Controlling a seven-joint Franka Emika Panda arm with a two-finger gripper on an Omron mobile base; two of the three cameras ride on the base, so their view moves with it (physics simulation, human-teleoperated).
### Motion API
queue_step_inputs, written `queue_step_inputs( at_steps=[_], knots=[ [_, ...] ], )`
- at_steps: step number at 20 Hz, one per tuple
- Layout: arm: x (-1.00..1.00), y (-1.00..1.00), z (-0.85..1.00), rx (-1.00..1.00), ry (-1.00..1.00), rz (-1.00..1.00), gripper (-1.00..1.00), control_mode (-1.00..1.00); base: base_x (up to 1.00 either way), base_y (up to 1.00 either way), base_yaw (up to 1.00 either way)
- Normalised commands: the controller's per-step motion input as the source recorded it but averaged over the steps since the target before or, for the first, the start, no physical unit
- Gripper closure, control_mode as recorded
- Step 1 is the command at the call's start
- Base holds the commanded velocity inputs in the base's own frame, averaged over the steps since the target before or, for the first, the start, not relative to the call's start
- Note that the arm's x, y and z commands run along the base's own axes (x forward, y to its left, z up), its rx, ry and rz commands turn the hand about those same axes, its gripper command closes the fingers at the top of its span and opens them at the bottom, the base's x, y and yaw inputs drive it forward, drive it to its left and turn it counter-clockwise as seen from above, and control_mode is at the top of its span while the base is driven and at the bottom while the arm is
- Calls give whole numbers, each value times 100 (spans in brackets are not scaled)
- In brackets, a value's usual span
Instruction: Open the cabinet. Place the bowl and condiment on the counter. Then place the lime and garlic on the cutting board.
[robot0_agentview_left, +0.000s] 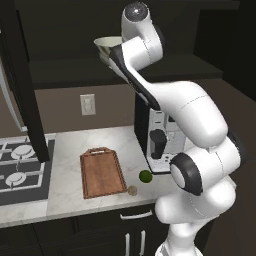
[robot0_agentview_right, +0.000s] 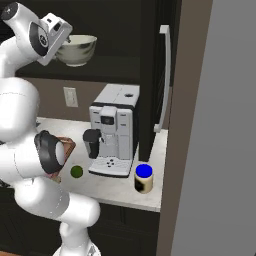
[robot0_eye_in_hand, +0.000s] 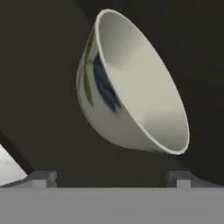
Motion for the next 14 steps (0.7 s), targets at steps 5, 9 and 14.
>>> queue_step_inputs(
  at_steps=[5,9,14],
  knots=[
    [28,0,-17,-2,0,13,-100,-100,0,0,0],
    [29,2,-21,-4,0,12,-100,-100,0,0,0],
    [28,6,-8,-4,0,11,-100,-100,0,0,0]
  ],
)
